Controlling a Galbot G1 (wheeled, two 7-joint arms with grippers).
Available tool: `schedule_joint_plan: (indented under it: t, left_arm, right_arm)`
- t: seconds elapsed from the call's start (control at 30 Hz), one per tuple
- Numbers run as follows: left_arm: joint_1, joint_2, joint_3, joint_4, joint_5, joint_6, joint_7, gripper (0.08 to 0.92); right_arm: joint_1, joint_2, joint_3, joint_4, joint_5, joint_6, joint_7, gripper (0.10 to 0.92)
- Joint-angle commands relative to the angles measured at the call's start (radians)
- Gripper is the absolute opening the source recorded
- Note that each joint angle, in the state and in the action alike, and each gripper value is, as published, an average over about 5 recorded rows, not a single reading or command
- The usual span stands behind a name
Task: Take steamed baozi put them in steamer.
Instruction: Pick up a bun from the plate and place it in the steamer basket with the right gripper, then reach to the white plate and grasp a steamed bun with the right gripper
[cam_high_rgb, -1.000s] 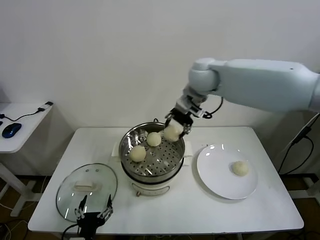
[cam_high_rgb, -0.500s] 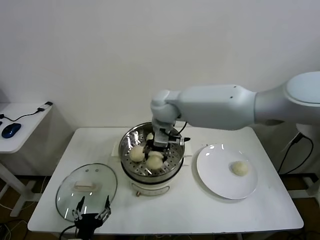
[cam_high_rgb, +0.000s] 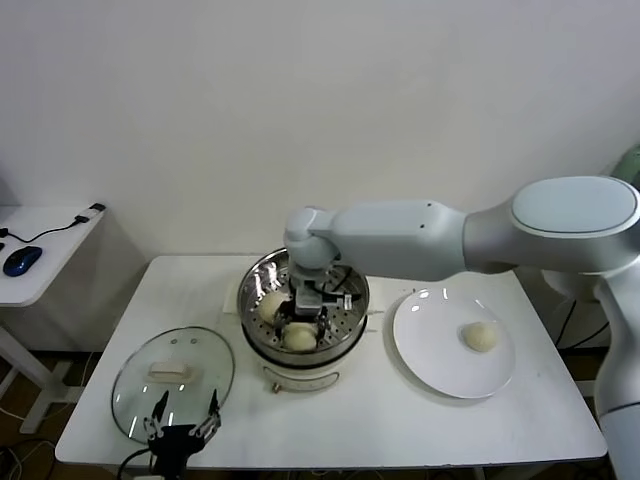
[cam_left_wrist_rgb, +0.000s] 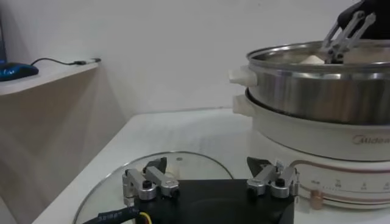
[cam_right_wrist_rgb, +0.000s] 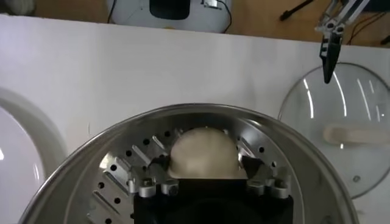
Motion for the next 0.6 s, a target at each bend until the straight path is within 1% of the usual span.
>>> schedule_joint_plan:
  t: [0.03, 0.27, 0.4, 0.47, 0.6]
  left_arm:
    - [0.001, -0.001, 0.001, -0.001, 0.0, 0.001, 0.0, 0.823]
    - [0.003, -0.003, 0.003, -0.003, 0.002, -0.001, 0.0, 0.823]
    - [0.003, -0.004, 0.002, -0.004, 0.003, -0.002, 0.0, 0.823]
    - [0.003, -0.004, 0.001, -0.004, 0.003, -0.002, 0.0, 0.823]
    - [0.0, -0.002, 0.001, -0.001, 0.002, -0.003, 0.0, 0.823]
  right_arm:
    - [0.078, -0.012, 0.002, -0.014, 0.082, 0.034, -0.037, 0.821]
    - [0.226, -0.106, -0.03, -0.051, 0.268, 0.065, -0.11, 0.823]
    - [0.29, -0.213, -0.082, -0.139, 0.328, 0.062, -0.166, 0.823]
    - [0.318, -0.273, -0.131, -0.192, 0.373, 0.032, -0.194, 0.823]
    - [0.348, -0.418, -0.25, -0.244, 0.466, -0.148, -0.219, 0.823]
